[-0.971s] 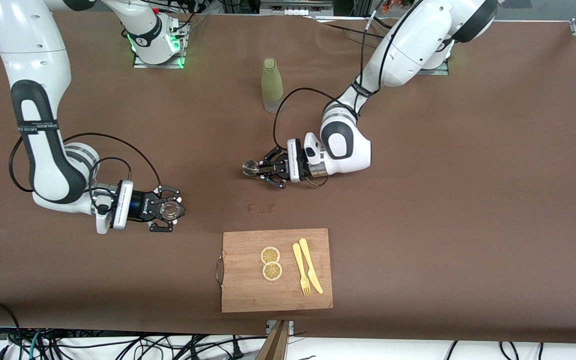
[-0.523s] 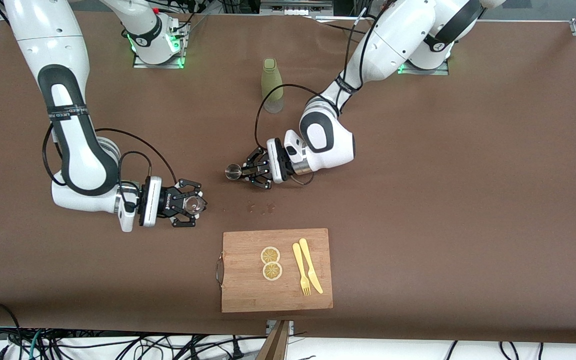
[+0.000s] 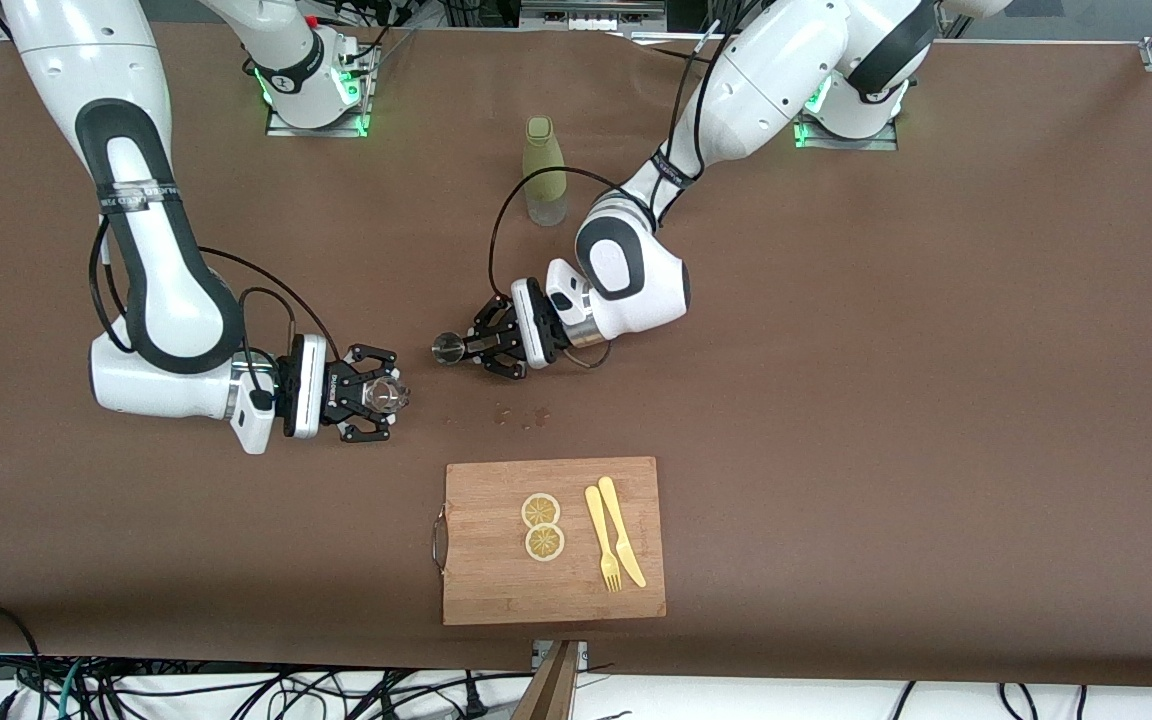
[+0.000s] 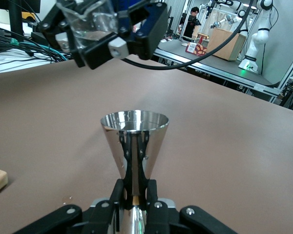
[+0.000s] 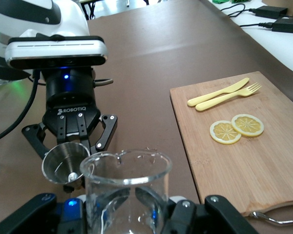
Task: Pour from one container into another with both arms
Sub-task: 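Carry the glass cup with the right gripper above the jigger held by the left gripper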
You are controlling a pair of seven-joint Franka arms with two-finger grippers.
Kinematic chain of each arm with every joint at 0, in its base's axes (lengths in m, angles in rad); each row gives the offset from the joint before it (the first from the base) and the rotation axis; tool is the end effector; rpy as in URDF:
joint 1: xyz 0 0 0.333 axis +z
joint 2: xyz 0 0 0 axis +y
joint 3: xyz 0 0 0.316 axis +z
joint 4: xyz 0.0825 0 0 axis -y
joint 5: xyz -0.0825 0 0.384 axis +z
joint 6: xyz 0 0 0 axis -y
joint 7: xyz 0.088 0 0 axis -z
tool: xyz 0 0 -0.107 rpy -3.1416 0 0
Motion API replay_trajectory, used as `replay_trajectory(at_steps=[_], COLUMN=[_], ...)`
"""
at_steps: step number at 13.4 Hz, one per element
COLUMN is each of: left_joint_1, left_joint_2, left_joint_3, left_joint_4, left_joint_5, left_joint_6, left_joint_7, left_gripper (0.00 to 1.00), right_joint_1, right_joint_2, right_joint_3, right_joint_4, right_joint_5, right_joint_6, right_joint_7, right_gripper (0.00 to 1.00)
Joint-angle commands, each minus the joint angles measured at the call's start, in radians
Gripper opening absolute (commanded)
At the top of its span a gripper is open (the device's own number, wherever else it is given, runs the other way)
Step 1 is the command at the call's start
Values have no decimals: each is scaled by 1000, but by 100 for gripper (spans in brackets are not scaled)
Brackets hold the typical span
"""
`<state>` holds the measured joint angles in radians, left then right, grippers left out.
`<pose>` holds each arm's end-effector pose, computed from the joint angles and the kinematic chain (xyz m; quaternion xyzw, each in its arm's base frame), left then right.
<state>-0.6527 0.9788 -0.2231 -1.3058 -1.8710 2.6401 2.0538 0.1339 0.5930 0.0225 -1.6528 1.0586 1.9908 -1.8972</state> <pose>0.5310 -0.5331 0.1641 0.7053 -0.4305 0.3744 0.4207 0.6581 0.1565 0.2730 -0.6671 -0.5933 -0.2627 0.3660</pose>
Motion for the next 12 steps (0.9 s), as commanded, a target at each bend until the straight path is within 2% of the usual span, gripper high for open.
replay_trajectory(at_steps=[1, 6, 9, 12], left_joint_1=[-24, -44, -54, -56], left_joint_2=[35, 81, 101, 110], left_joint_3=[19, 47, 61, 73], left_joint_4=[65, 135, 167, 206], left_joint_5=[-25, -23, -23, -23], left_joint_6=[15, 35, 35, 37], left_joint_7=[-9, -18, -20, -38], left_gripper=[0, 0, 0, 0], right_joint_1=[-8, -7, -8, -7], right_joint_2=[-58, -64, -65, -61], right_joint_3=[10, 24, 48, 54], right_joint_4=[-39, -30, -13, -1], right_joint_5=[-61, -120, -196, -215], right_joint_6=[-4, -1, 5, 34], right_joint_7=[13, 21, 92, 130], right_gripper=[0, 0, 0, 0])
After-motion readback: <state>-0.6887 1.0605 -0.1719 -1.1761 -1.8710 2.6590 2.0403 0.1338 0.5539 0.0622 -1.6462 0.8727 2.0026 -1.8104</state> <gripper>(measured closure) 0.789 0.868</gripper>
